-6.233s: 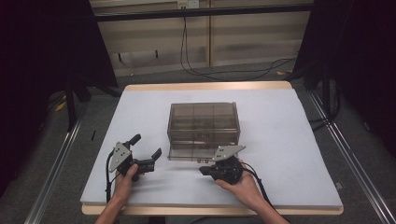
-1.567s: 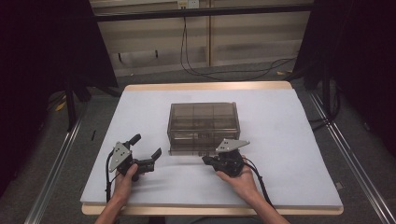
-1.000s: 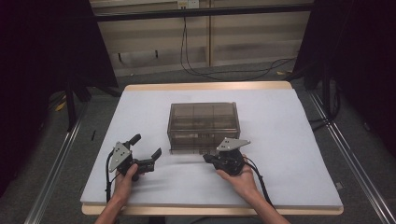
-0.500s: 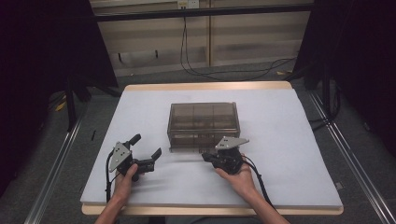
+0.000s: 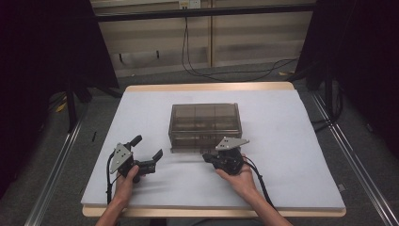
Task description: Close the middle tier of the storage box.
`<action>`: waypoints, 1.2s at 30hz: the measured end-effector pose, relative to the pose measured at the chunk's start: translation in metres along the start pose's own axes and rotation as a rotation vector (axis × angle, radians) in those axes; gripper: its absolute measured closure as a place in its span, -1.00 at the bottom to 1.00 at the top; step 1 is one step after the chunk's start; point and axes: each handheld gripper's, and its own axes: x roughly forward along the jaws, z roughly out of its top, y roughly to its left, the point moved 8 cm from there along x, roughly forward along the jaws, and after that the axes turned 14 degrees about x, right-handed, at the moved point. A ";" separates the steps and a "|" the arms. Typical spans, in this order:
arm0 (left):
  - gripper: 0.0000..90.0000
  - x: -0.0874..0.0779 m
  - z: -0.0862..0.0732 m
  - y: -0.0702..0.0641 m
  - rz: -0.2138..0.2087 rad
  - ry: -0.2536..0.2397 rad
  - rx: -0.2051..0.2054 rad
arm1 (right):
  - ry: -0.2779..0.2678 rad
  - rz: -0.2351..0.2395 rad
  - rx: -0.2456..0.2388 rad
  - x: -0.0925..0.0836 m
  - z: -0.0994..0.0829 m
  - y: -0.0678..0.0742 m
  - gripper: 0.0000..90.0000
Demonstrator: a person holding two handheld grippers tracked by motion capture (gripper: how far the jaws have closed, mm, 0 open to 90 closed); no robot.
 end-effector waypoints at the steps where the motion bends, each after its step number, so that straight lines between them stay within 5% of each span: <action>1: -0.98 0.000 0.000 0.000 0.000 -0.003 -0.004 | 0.003 -0.003 0.001 0.000 0.000 -0.001 1.00; 36: -0.98 0.000 0.000 0.000 0.004 -0.001 -0.005 | -0.016 -0.034 0.023 0.010 0.010 -0.014 1.00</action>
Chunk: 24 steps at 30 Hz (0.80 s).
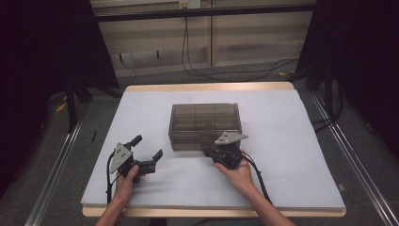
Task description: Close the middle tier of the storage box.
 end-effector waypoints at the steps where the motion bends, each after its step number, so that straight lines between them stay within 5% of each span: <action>1: -0.98 0.000 0.000 0.000 -0.001 0.003 0.006 | -0.001 -0.001 0.001 0.000 0.000 0.000 1.00; 15: -0.98 0.000 0.000 0.000 -0.002 0.004 0.006 | -0.004 -0.011 -0.003 0.003 0.006 -0.004 1.00; 20: -0.98 0.000 0.000 -0.001 -0.001 -0.002 -0.006 | -0.035 0.015 0.040 0.000 0.018 -0.005 1.00; 24: -0.98 0.000 0.000 0.000 0.000 0.001 -0.001 | -0.023 -0.011 0.004 0.001 0.017 -0.004 1.00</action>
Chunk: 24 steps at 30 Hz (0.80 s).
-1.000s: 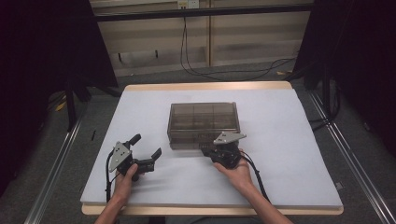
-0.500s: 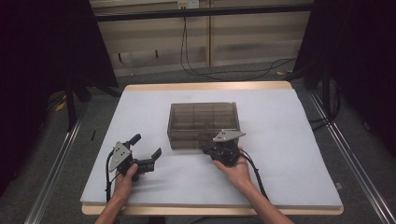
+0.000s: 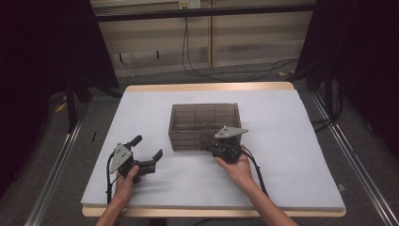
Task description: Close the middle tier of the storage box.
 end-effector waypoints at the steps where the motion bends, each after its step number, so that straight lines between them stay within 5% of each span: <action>1: -0.98 0.000 0.000 0.000 0.000 0.001 0.004 | -0.001 -0.002 -0.001 0.000 0.000 0.000 1.00; 11: -0.98 0.000 0.000 0.000 0.000 0.000 0.000 | -0.004 0.016 0.014 -0.003 -0.001 -0.001 0.98; 24: -0.98 0.000 0.000 0.000 0.000 0.000 0.001 | -0.030 0.060 0.042 -0.029 -0.007 0.003 0.32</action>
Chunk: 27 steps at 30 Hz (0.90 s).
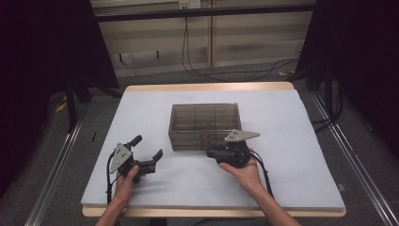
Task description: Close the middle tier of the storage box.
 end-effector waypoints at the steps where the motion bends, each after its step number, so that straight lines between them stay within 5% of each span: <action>1: -0.98 0.000 0.000 0.000 0.000 -0.001 -0.001 | -0.002 0.000 0.002 -0.002 0.000 0.001 0.29; 11: -0.98 0.000 0.000 -0.001 -0.006 -0.003 0.002 | -0.021 -0.021 -0.004 -0.026 -0.003 -0.003 -0.19; 27: -0.98 0.000 0.000 0.000 0.003 0.004 0.004 | -0.043 -0.089 0.053 -0.074 -0.011 -0.024 -0.49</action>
